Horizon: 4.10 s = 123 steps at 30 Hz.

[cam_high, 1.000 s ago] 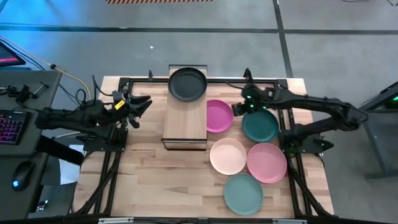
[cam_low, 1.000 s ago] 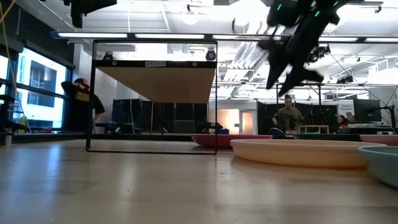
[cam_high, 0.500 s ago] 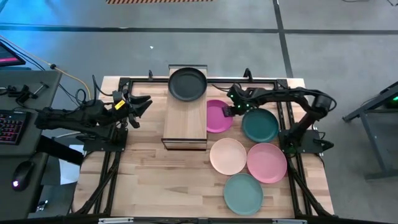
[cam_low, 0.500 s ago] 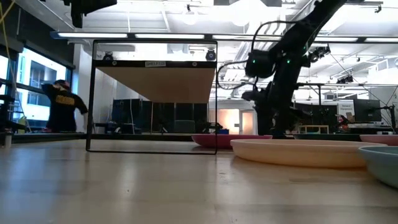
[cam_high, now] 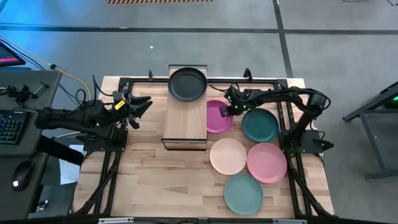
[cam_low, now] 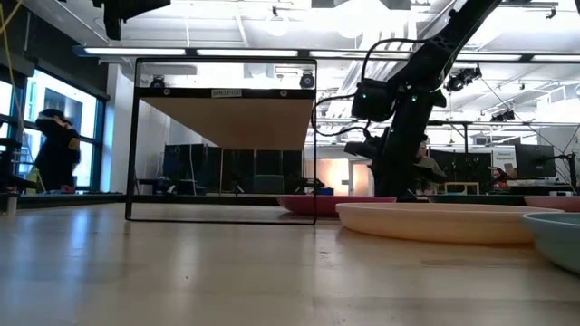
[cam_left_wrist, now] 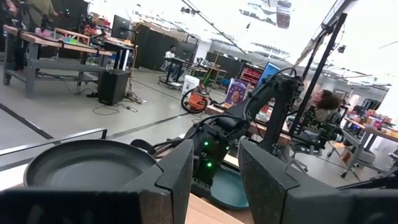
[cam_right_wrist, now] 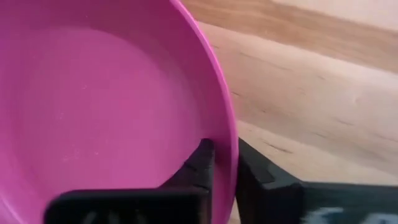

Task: Place and stack plates onto a shelf
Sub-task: Stack the pink plate on top of the black plate on the shelf

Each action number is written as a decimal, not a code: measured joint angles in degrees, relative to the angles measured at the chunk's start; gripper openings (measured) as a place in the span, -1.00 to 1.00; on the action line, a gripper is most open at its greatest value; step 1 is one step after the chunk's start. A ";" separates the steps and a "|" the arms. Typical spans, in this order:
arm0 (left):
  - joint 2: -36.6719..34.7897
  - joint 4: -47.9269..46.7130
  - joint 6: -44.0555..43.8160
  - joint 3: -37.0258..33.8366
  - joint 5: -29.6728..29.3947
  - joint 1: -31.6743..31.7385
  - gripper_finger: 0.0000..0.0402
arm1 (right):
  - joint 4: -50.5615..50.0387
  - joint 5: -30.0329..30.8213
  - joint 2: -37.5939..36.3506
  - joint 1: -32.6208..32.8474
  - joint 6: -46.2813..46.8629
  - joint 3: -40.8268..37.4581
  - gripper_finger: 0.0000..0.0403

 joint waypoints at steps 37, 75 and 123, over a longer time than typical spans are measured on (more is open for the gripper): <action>0.00 0.00 0.09 0.00 -2.05 0.00 -0.41 | -8.12 -5.40 -39.11 -22.35 -4.71 0.97 -1.00; 0.00 0.02 0.02 0.00 -1.99 0.00 -0.41 | -8.05 -6.56 8.06 -5.80 2.22 42.66 -1.00; 0.00 -0.04 0.04 0.00 -2.00 0.00 -0.41 | -7.77 -5.58 8.02 -3.54 -0.84 42.66 -0.34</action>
